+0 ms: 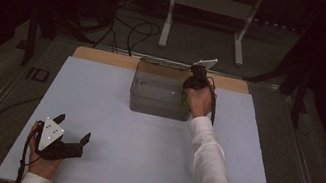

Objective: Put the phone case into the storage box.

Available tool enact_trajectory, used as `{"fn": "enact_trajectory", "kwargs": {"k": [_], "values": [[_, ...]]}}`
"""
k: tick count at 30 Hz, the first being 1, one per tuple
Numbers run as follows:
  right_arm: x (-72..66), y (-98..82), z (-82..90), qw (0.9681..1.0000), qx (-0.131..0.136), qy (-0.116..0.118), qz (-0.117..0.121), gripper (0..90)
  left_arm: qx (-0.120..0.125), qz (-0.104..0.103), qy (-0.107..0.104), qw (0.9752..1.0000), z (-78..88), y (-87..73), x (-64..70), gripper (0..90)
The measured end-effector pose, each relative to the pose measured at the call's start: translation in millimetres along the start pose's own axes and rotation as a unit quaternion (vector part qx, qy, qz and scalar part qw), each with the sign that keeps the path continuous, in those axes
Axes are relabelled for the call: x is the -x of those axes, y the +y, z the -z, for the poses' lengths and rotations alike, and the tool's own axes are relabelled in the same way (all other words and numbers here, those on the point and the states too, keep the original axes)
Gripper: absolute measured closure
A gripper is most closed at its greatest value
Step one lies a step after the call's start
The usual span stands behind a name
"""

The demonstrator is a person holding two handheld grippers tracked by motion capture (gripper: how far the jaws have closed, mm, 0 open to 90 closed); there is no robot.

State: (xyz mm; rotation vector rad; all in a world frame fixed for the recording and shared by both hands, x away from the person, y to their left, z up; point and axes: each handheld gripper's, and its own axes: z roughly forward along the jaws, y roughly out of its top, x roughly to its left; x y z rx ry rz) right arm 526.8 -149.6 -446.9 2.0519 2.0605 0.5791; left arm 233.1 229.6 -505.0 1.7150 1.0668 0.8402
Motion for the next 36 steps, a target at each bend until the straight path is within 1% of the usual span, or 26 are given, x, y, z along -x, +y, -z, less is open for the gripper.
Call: {"fn": "enact_trajectory", "kwargs": {"k": [2, 5, 8, 12, 14, 15, 16, 17, 18, 19, 20, 21, 22, 23, 24, 25, 26, 28, 29, 31, 34, 36], "values": [[0.0, 0.2, 0.1, 1.0, -0.001, 0.001, -0.004, 76.7, 0.0, 0.0, -0.001, 1.0, 0.1, 0.0, 0.0, 0.0], [0.0, 0.3, -0.2, 1.0, -0.004, 0.001, -0.003, 76.3, 0.0, 0.0, -0.001, 1.0, 0.2, 0.0, -0.1, 0.0], [-0.6, 0.5, 0.4, 1.0, 0.0, 0.007, -0.002, 71.1, 0.0, -0.001, -0.001, 1.0, 0.3, 0.1, -0.1, 0.0], [-2.7, -0.9, 0.9, 0.9999, 0.006, 0.0, 0.016, 67.8, 0.0, 0.0, -0.001, 1.0, 0.5, 0.1, -0.2, 0.0], [-5.5, -2.3, 1.6, 0.9996, 0.008, -0.009, 0.027, 66.3, 0.0, 0.0, -0.001, 1.0, 0.7, 0.1, -0.2, 0.0], [-5.5, -2.3, 1.6, 0.9996, 0.008, -0.009, 0.027, 66.3, 0.0, 0.0, -0.001, 1.0, 0.7, 0.1, -0.2, 0.0], [-7.0, -3.1, 2.5, 0.9992, 0.012, -0.016, 0.034, 65.1, 0.0, 0.0, -0.001, 1.0, 0.8, 0.2, -0.3, 0.0], [-9.9, -4.4, 5.9, 0.998, 0.019, -0.034, 0.05, 64.1, 0.0, 0.0, 0.0, 1.0, 0.7, 0.1, -0.3, 0.0], [-9.9, -4.4, 5.9, 0.998, 0.019, -0.034, 0.05, 64.1, 0.0, 0.0, 0.0, 1.0, 0.7, 0.1, -0.3, 0.0], [-10.0, -4.8, 7.5, 0.9976, 0.02, -0.036, 0.055, 64.1, 0.0, 0.0, 0.0, 1.0, 0.7, 0.1, -0.3, 0.0], [-10.0, -4.8, 7.5, 0.9976, 0.02, -0.036, 0.055, 64.9, 0.0, -0.001, 0.0, 1.0, 0.4, 0.1, 0.1, 0.0], [-10.8, -6.4, 13.2, 0.9963, 0.025, -0.045, 0.069, 66.3, 0.0, -0.001, 0.0, 1.0, 0.3, 0.1, 0.3, 0.0], [-11.8, -7.0, 14.8, 0.9959, 0.028, -0.048, 0.071, 66.6, 0.0, -0.001, 0.0, 1.0, 0.3, 0.1, 0.4, 0.0], [-12.3, -7.8, 16.6, 0.9952, 0.03, -0.051, 0.078, 67.6, 0.0, -0.001, 0.0, 1.0, 0.4, 0.2, 0.5, 0.0], [-12.3, -7.8, 16.6, 0.9952, 0.03, -0.051, 0.078, 67.6, 0.0, -0.001, 0.0, 1.0, 0.4, 0.2, 0.5, 0.0], [-13.4, -8.6, 17.7, 0.9943, 0.033, -0.057, 0.084, 68.7, 0.0, -0.001, 0.0, 1.0, 0.4, 0.2, 0.6, 0.0], [-14.4, -9.9, 19.7, 0.9927, 0.033, -0.067, 0.094, 71.5, 0.0, -0.002, 0.0, 1.0, 0.4, 0.2, 0.6, 0.0], [-14.2, -10.5, 21.5, 0.9923, 0.031, -0.07, 0.097, 73.6, 0.0, -0.002, 0.0, 1.0, 0.4, 0.2, 0.6, 0.0], [-13.8, -10.7, 22.5, 0.9922, 0.033, -0.069, 0.098, 73.3, 0.0, -0.002, 0.0, 1.0, 0.4, 0.2, 0.6, 0.0], [-13.0, -11.2, 25.4, 0.9911, 0.037, -0.078, 0.101, 73.9, -0.001, -0.002, 0.0, 1.0, 0.2, 0.2, 0.8, 0.0], [-8.5, -11.5, 29.9, 0.993, 0.039, -0.059, 0.095, 72.8, -0.001, -0.003, -0.001, 1.0, 0.0, 0.1, 0.9, 0.0], [-6.5, -12.2, 33.4, 0.9932, 0.045, -0.045, 0.098, 70.8, -0.001, -0.003, -0.001, 1.0, -0.2, 0.2, 1.0, 0.0]]}}
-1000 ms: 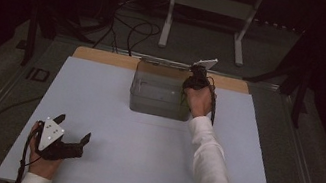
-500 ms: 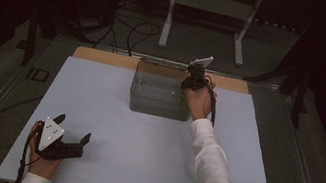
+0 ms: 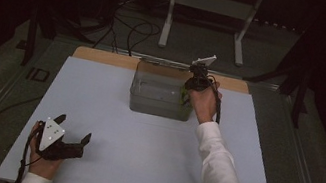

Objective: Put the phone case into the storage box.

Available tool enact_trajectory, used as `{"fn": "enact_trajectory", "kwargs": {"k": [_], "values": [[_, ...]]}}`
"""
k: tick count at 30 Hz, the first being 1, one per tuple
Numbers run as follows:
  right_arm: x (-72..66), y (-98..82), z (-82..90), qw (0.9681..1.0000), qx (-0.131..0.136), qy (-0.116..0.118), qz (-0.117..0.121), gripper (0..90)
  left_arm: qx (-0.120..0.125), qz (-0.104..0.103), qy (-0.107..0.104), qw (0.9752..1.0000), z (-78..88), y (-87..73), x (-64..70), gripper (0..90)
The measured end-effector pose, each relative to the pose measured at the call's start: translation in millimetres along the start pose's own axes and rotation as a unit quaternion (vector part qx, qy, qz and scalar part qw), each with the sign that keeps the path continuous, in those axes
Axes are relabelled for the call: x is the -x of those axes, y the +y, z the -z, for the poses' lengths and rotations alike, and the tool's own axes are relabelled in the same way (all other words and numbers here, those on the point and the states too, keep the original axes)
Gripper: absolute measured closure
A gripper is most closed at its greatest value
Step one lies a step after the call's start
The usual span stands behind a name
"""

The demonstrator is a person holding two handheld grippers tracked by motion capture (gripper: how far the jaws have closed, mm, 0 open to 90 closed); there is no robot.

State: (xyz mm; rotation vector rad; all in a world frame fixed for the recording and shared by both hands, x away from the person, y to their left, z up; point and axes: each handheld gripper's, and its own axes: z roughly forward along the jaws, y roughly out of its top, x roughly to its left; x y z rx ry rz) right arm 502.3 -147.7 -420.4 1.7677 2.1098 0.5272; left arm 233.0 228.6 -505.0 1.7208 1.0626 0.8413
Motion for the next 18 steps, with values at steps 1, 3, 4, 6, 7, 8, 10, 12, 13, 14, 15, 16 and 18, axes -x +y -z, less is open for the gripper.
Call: {"fn": "enact_trajectory", "kwargs": {"k": [1, 3, 4, 6, 7, 8, 10, 12, 13, 14, 15, 16, 18], "values": [[1.6, -0.5, 1.7, 1.0, 0.004, 0.007, 0.001, 70.5, 0.0, 0.0, 0.0, 1.0, 0.0, 0.0, 0.0, 0.0], [4.5, -1.6, 5.8, 0.9994, 0.018, 0.028, -0.002, 69.5, 0.0, 0.0, 0.0, 1.0, -0.1, 0.1, 0.3, 0.0], [5.9, -2.3, 8.0, 0.9992, 0.022, 0.034, -0.005, 69.4, 0.0, 0.0, 0.0, 1.0, -0.1, 0.1, 0.3, 0.0], [7.2, -3.0, 10.1, 0.9987, 0.027, 0.042, -0.009, 68.5, 0.001, 0.0, 0.0, 1.0, -0.4, 0.0, 0.5, 0.0], [10.6, -5.1, 14.8, 0.9972, 0.045, 0.059, -0.007, 64.1, 0.001, 0.001, 0.0, 1.0, -0.5, 0.1, 0.7, 0.0], [11.9, -6.2, 16.9, 0.997, 0.049, 0.059, -0.006, 63.5, 0.001, 0.0, 0.0, 1.0, -0.5, 0.1, 0.7, 0.0], [15.0, -8.6, 20.9, 0.9961, 0.058, 0.066, 0.0, 59.9, 0.001, 0.0, -0.001, 1.0, -0.6, 0.1, 0.7, 0.0], [19.2, -12.3, 25.2, 0.9944, 0.072, 0.077, -0.003, 57.3, 0.0, -0.001, -0.001, 1.0, -0.3, 0.2, 0.4, 0.0], [20.6, -13.7, 26.2, 0.9939, 0.074, 0.082, -0.002, 56.2, 0.0, -0.001, -0.001, 1.0, -0.2, 0.2, 0.4, 0.0], [20.6, -13.7, 26.2, 0.9939, 0.074, 0.082, -0.002, 56.2, 0.0, -0.001, -0.001, 1.0, -0.2, 0.2, 0.4, 0.0], [23.1, -18.2, 28.7, 0.9929, 0.082, 0.086, 0.004, 53.1, 0.0, -0.001, -0.001, 1.0, -0.2, 0.2, 0.4, 0.0], [24.0, -20.9, 29.6, 0.9926, 0.089, 0.08, 0.017, 49.7, 0.0, 0.0, -0.001, 1.0, -0.4, 0.2, 0.6, 0.0], [25.6, -26.9, 31.5, 0.991, 0.104, 0.073, 0.042, 46.1, -0.001, -0.001, -0.002, 1.0, -0.7, 0.1, 0.8, 0.0]]}}
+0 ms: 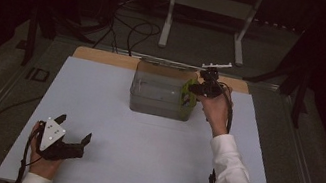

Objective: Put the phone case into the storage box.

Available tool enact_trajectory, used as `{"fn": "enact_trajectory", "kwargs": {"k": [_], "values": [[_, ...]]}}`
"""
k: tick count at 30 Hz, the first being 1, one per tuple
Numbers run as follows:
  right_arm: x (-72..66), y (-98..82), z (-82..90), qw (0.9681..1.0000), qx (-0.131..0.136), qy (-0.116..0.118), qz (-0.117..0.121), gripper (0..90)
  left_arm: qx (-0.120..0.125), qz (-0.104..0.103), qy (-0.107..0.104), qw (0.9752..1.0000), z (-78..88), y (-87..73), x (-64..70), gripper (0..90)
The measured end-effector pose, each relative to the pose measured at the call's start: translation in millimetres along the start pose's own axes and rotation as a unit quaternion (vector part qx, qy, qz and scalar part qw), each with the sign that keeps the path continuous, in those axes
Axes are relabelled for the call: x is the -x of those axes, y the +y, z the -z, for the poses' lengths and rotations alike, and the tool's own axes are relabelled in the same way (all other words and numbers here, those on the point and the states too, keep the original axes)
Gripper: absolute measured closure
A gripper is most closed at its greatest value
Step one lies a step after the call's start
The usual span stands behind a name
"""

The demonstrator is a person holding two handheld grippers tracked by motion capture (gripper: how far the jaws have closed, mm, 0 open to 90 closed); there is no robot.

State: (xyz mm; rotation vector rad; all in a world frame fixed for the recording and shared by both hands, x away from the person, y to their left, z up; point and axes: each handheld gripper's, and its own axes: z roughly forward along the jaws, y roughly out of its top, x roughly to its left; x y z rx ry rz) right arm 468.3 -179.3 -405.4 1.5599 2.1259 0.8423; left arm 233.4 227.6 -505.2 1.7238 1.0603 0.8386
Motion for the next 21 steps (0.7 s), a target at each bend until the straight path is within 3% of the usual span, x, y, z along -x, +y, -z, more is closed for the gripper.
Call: {"fn": "enact_trajectory", "kwargs": {"k": [9, 14, 17, 18, 21], "values": [[4.8, -28.0, 13.2, 0.9983, 0.046, 0.021, 0.03, 30.3, -0.003, 0.0, 0.0, 1.0, -0.8, -0.1, -0.2, 0.0], [2.9, -45.4, 23.2, 0.9954, 0.08, 0.022, 0.047, 28.3, -0.003, 0.001, -0.001, 1.0, -1.2, -0.1, -0.4, 0.0], [1.0, -52.9, 26.9, 0.9944, 0.087, 0.023, 0.054, 27.3, -0.003, 0.001, -0.001, 1.0, -1.3, -0.1, -0.4, 0.0], [-1.4, -61.5, 31.4, 0.9926, 0.096, 0.02, 0.071, 26.0, -0.004, 0.0, -0.001, 1.0, -1.2, -0.1, -0.7, 0.0], [-2.5, -73.5, 36.9, 0.9889, 0.119, 0.021, 0.087, 23.8, -0.004, 0.001, -0.001, 1.0, -1.1, -0.1, -1.0, 0.0]]}}
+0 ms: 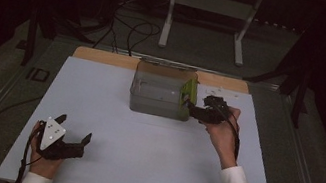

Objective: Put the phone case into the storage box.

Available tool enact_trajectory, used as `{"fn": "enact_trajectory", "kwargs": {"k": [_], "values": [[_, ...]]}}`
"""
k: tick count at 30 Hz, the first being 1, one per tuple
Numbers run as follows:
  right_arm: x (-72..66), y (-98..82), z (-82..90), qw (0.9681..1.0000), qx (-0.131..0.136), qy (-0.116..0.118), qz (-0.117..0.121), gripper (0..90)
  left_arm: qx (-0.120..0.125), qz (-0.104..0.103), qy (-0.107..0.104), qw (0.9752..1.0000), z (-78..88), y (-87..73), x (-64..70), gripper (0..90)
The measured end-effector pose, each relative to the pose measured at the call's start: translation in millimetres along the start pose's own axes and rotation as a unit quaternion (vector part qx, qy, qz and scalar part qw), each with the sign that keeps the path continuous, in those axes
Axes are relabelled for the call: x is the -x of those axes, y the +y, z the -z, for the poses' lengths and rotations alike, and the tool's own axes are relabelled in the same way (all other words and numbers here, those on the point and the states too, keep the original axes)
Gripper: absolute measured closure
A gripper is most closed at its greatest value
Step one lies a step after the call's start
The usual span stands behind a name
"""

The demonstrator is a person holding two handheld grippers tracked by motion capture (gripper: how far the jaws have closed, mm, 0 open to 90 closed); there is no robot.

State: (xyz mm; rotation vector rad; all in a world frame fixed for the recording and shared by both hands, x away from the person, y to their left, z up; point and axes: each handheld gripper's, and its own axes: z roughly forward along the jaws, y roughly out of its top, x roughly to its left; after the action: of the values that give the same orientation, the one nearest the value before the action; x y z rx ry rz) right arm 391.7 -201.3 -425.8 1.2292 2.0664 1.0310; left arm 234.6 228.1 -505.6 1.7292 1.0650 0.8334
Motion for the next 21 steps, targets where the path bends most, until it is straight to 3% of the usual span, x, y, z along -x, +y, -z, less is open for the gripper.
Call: {"fn": "enact_trajectory", "kwargs": {"k": [8, 10, 12, 17, 21], "values": [[1.0, -30.5, 16.0, 0.9997, 0.023, 0.01, -0.005, 20.5, -0.003, 0.002, -0.002, 1.0, -0.9, -0.1, -1.2, 0.0], [0.5, -39.6, 23.3, 1.0, -0.002, 0.006, -0.006, 16.6, -0.003, 0.005, -0.002, 1.0, -1.2, 0.0, -1.9, 0.0], [-2.0, -48.3, 29.2, 0.9997, 0.012, -0.021, -0.003, 14.9, -0.002, 0.006, -0.001, 1.0, -0.9, 0.1, -2.4, 0.0], [-6.6, -61.3, 39.3, 0.9995, 0.025, -0.02, -0.001, 13.3, -0.002, 0.009, -0.002, 1.0, -0.8, 0.2, -3.8, 0.0], [-10.9, -75.4, 50.6, 0.9983, 0.057, -0.014, -0.008, 13.6, -0.001, 0.009, -0.001, 1.0, -0.1, 0.5, -4.9, 0.0]]}}
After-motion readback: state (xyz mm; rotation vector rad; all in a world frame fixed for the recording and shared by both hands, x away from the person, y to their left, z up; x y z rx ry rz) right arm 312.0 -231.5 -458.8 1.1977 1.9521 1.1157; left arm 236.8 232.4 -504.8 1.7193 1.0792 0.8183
